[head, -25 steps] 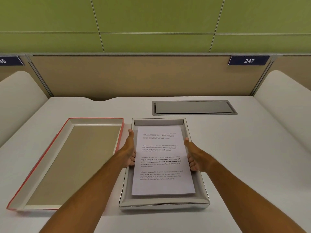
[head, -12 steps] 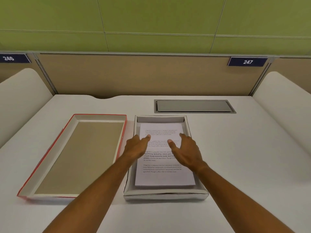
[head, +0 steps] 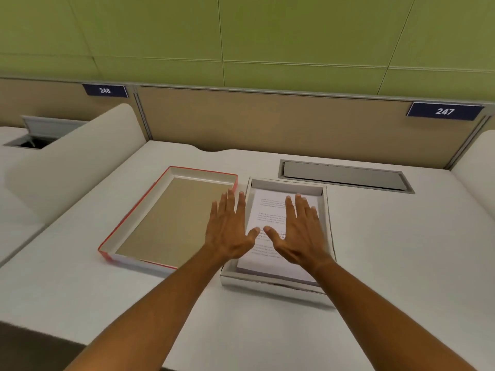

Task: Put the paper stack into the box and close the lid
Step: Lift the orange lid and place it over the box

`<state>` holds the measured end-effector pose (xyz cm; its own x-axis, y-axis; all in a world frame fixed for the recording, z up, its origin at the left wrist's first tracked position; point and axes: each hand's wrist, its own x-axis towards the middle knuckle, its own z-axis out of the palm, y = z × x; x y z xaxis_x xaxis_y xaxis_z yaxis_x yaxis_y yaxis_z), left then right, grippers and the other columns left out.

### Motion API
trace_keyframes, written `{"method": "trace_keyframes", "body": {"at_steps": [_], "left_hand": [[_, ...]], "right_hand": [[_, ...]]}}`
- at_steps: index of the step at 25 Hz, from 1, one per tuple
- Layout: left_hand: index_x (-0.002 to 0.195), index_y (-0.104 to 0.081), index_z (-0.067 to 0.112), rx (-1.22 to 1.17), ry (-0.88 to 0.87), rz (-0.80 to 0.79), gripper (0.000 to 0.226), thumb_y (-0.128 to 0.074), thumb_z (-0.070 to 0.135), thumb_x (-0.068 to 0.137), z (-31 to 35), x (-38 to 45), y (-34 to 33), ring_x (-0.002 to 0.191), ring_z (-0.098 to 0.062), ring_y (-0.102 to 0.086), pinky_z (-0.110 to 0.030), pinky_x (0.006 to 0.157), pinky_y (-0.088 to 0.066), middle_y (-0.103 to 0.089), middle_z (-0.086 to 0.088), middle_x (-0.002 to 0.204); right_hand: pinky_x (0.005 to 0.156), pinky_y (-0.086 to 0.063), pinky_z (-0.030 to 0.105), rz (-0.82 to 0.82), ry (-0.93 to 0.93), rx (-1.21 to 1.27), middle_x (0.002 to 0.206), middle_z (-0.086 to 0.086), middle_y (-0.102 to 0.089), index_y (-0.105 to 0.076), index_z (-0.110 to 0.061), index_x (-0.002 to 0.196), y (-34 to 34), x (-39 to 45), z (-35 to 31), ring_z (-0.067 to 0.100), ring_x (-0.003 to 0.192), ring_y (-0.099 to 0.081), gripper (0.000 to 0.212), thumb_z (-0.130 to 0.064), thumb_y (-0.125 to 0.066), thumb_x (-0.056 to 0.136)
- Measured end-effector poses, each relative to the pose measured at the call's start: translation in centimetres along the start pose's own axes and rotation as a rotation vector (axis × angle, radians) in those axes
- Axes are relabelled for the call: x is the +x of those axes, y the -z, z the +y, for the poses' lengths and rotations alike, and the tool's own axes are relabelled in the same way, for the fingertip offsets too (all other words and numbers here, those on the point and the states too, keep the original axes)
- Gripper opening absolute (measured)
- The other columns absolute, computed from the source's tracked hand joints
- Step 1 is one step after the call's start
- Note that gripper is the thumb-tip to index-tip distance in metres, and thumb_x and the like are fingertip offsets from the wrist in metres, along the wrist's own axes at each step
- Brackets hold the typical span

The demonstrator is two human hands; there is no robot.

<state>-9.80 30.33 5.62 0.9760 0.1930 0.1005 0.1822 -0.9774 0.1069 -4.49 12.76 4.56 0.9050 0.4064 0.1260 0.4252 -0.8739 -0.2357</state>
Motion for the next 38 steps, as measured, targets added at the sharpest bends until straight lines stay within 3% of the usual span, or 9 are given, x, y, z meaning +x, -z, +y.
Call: {"method": "trace_keyframes", "body": {"at_steps": [8,13,16,19,22,26,32,35,38], "left_hand": [[0.153,0.013,0.018,0.021,0.060,-0.024,0.096,-0.033,0.068,0.086,-4.1,-3.1,0.6,0.150,-0.032,0.012,-0.050,0.122,0.001,0.017,-0.014,0.163],[0.154,0.010,0.015,-0.117,0.078,-0.095,0.098,-0.043,0.062,0.087,-6.5,-2.3,-0.5,0.151,-0.031,0.005,-0.045,0.123,-0.009,0.010,-0.013,0.164],[0.154,0.007,0.014,-0.146,0.074,-0.155,0.095,-0.048,0.055,0.088,-8.0,-1.0,-1.8,0.151,-0.031,-0.001,-0.043,0.121,-0.013,0.003,-0.013,0.165],[0.153,-0.014,0.012,-0.268,0.143,-0.225,0.087,-0.061,0.037,0.084,-9.2,0.2,-2.9,0.143,-0.034,-0.031,-0.043,0.111,-0.036,-0.027,-0.015,0.158],[0.121,-0.057,0.008,-0.381,0.197,-0.230,0.044,-0.064,0.028,0.083,-10.4,1.4,-4.0,0.108,-0.027,-0.061,-0.030,0.079,-0.050,-0.062,-0.010,0.118],[0.085,-0.071,0.009,-0.490,0.189,-0.216,0.020,-0.069,0.028,0.082,-10.6,2.0,-4.5,0.064,-0.014,-0.059,-0.022,0.060,-0.042,-0.068,-0.003,0.077],[0.068,-0.069,0.000,-0.576,0.146,-0.160,0.009,-0.060,0.002,0.071,-11.2,3.7,-1.3,0.065,-0.026,-0.068,-0.026,0.053,-0.051,-0.065,-0.010,0.064],[0.066,-0.068,-0.004,-0.885,0.208,-0.036,0.008,-0.062,-0.002,0.071,-12.3,5.8,4.1,0.063,-0.026,-0.072,-0.034,0.055,-0.060,-0.071,-0.017,0.070],[0.064,-0.061,-0.001,-1.248,0.265,0.038,0.016,-0.070,-0.002,0.077,-14.4,7.3,9.6,0.051,-0.013,-0.070,-0.024,0.045,-0.055,-0.070,-0.013,0.071]], "right_hand": [[0.123,0.007,0.047,-0.012,0.076,-0.064,0.165,0.012,0.012,0.007,-0.016,0.156,0.2,-0.8,-4.4,0.030,0.152,0.012,0.104,-0.081,-0.013,0.077],[0.123,0.008,0.047,0.004,0.028,-0.077,0.165,0.011,0.015,0.010,-0.018,0.156,-0.9,-0.1,-6.9,0.030,0.151,0.014,0.117,-0.087,0.013,0.062],[0.123,0.006,0.047,0.021,-0.034,-0.062,0.165,0.011,0.014,0.009,-0.018,0.156,-2.5,0.6,-8.3,0.030,0.152,0.013,0.114,-0.087,0.007,0.066],[0.121,0.010,0.045,0.009,-0.086,-0.073,0.165,0.010,0.014,0.009,-0.019,0.156,-3.7,1.4,-9.4,0.029,0.152,0.013,0.119,-0.087,0.017,0.059],[0.117,0.015,0.042,0.014,-0.139,-0.100,0.165,0.009,0.013,0.009,-0.020,0.156,-4.6,1.8,-10.5,0.029,0.152,0.013,0.121,-0.088,0.019,0.057],[0.117,0.015,0.041,-0.019,-0.195,-0.114,0.166,0.010,0.011,0.008,-0.019,0.156,-4.9,2.0,-10.9,0.029,0.152,0.011,0.106,-0.084,-0.008,0.073],[0.119,0.008,0.038,-0.016,-0.242,0.048,0.167,0.009,0.004,0.003,-0.015,0.157,-4.5,2.9,-11.2,0.026,0.153,0.004,0.097,-0.072,-0.024,0.083],[0.121,-0.006,0.038,0.001,-0.269,0.276,0.167,0.005,-0.006,-0.004,-0.016,0.157,-3.8,4.1,-11.3,0.024,0.153,-0.006,0.086,-0.062,-0.039,0.093],[0.120,-0.019,0.044,0.050,-0.347,0.532,0.164,0.005,-0.021,-0.019,-0.017,0.156,-2.8,5.3,-12.3,0.027,0.151,-0.021,0.077,-0.052,-0.049,0.094]]}}
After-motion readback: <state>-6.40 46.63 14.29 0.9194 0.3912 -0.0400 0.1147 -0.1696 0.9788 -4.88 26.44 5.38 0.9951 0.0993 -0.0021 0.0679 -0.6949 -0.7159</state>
